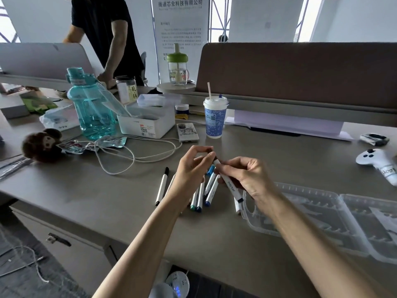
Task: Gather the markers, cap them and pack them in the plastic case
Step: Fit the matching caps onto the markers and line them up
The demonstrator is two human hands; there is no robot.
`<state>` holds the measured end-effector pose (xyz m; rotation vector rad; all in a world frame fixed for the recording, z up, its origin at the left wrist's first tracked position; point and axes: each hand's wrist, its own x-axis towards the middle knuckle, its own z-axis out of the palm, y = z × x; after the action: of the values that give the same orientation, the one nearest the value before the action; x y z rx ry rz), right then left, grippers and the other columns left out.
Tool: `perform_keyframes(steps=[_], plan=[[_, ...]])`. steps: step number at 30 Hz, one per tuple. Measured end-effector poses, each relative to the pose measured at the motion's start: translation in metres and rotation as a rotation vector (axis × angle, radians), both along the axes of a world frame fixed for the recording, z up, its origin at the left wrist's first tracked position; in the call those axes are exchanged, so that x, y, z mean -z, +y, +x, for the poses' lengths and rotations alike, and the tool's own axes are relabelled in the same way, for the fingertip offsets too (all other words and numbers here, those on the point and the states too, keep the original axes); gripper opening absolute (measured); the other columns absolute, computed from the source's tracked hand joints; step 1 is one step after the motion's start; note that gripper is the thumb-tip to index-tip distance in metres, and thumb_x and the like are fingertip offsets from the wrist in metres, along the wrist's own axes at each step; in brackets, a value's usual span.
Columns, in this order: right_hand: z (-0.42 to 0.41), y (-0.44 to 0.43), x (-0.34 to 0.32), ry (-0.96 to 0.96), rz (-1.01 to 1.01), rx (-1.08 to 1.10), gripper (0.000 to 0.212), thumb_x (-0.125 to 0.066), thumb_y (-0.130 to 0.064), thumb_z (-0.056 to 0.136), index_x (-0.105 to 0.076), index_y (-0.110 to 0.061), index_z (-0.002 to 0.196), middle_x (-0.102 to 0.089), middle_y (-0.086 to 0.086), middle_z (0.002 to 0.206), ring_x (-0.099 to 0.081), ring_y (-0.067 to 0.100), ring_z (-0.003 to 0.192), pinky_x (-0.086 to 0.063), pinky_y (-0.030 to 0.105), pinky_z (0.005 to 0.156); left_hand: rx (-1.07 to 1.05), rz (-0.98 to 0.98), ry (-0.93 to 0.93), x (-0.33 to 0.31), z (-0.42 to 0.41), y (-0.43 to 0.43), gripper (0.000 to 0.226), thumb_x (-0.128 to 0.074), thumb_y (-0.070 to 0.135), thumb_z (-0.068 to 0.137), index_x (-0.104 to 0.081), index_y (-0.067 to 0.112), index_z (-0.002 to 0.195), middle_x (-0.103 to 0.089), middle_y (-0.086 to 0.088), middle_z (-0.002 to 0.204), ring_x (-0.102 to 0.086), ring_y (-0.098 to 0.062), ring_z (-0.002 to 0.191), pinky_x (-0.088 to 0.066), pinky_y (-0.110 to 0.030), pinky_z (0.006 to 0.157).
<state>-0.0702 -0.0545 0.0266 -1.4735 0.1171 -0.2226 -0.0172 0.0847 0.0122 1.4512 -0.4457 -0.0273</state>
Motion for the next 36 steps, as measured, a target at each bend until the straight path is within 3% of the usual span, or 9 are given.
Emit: perform_keyframes(steps=[3,7,12,15,18,22,28,32,36], plan=[[0.000,0.010,-0.002,-0.009,-0.052,-0.074,0.019,-0.074,-0.020,0.084,-0.072,-0.004,0.095,-0.076,0.005,0.083,-0.071,0.016,0.071,-0.058,0.023,0.060,-0.037,-0.036,-0.050,-0.014,0.002,0.015,0.016,-0.057,0.006,0.094,-0.059,0.004,0.110,-0.064,-0.005,0.080,-0.053,0.002,0.053,-0.039,-0.010,0.049],[0.001,0.010,0.006,-0.004,-0.221,-0.127,0.018,-0.066,-0.028,0.092,-0.072,-0.014,0.100,-0.076,-0.002,0.093,-0.070,0.011,0.085,-0.058,0.028,0.068,-0.250,0.029,-0.071,-0.022,0.019,0.055,0.009,-0.060,0.011,0.093,-0.064,0.015,0.100,-0.068,0.000,0.084,-0.056,0.005,0.056,-0.039,-0.009,0.048],[0.003,0.000,0.013,-0.015,-0.329,-0.037,0.009,-0.064,-0.018,0.094,-0.073,-0.016,0.094,-0.074,0.009,0.094,-0.070,0.021,0.091,-0.057,0.027,0.064,-0.476,0.348,-0.078,-0.005,0.060,0.087,0.013,-0.068,0.022,0.086,-0.070,0.023,0.099,-0.073,-0.002,0.093,-0.066,-0.012,0.077,-0.051,-0.023,0.067],[0.005,-0.003,0.016,-0.034,-0.372,-0.010,0.008,-0.066,-0.018,0.092,-0.074,-0.021,0.093,-0.075,0.005,0.092,-0.069,0.023,0.094,-0.055,0.026,0.070,-0.476,0.603,-0.099,0.005,0.071,0.089,0.019,-0.065,0.030,0.087,-0.072,0.026,0.105,-0.071,0.004,0.093,-0.064,-0.014,0.082,-0.045,-0.022,0.065],[0.007,-0.006,0.019,-0.054,-0.406,-0.007,0.008,-0.067,-0.017,0.091,-0.074,-0.021,0.093,-0.075,0.004,0.092,-0.069,0.020,0.092,-0.052,0.021,0.079,-0.467,0.736,-0.117,0.016,0.074,0.087,0.019,-0.064,0.033,0.087,-0.072,0.032,0.104,-0.072,0.003,0.095,-0.065,-0.018,0.088,-0.049,-0.028,0.074],[0.010,-0.009,0.020,-0.070,-0.457,0.021,0.008,-0.067,-0.017,0.091,-0.075,-0.017,0.093,-0.074,0.008,0.092,-0.065,0.013,0.082,-0.048,0.013,0.074,-0.466,0.785,-0.072,0.026,0.073,0.086,0.022,-0.061,0.036,0.086,-0.069,0.035,0.106,-0.072,0.004,0.098,-0.065,-0.021,0.094,-0.053,-0.035,0.084],[0.016,-0.017,0.022,-0.099,-0.584,0.083,0.009,-0.065,-0.011,0.092,-0.073,-0.013,0.089,-0.068,0.001,0.078,-0.057,0.007,0.069,-0.044,0.010,0.064,-0.491,0.810,-0.123,0.033,0.068,0.087,0.027,-0.064,0.042,0.084,-0.066,0.033,0.110,-0.068,0.008,0.096,-0.061,-0.016,0.092,-0.049,-0.030,0.080],[0.018,-0.026,0.027,-0.071,-0.882,0.163,0.009,-0.071,-0.025,0.086,-0.069,-0.023,0.077,-0.067,-0.006,0.075,-0.061,0.012,0.073,-0.051,0.032,0.072,-0.498,0.743,-0.155,0.039,0.065,0.091,0.019,-0.068,0.038,0.084,-0.068,0.031,0.101,-0.066,0.008,0.089,-0.059,-0.014,0.086,-0.046,-0.027,0.079],[0.010,-0.022,0.027,0.025,-1.393,0.262,0.026,-0.067,-0.049,0.082,-0.068,-0.024,0.077,-0.058,-0.004,0.092,-0.049,0.019,0.100,-0.044,0.035,0.086,-0.462,0.767,-0.166,0.041,0.064,0.093,0.016,-0.069,0.030,0.084,-0.069,0.027,0.100,-0.065,0.006,0.089,-0.057,-0.013,0.085,-0.039,-0.024,0.076]])
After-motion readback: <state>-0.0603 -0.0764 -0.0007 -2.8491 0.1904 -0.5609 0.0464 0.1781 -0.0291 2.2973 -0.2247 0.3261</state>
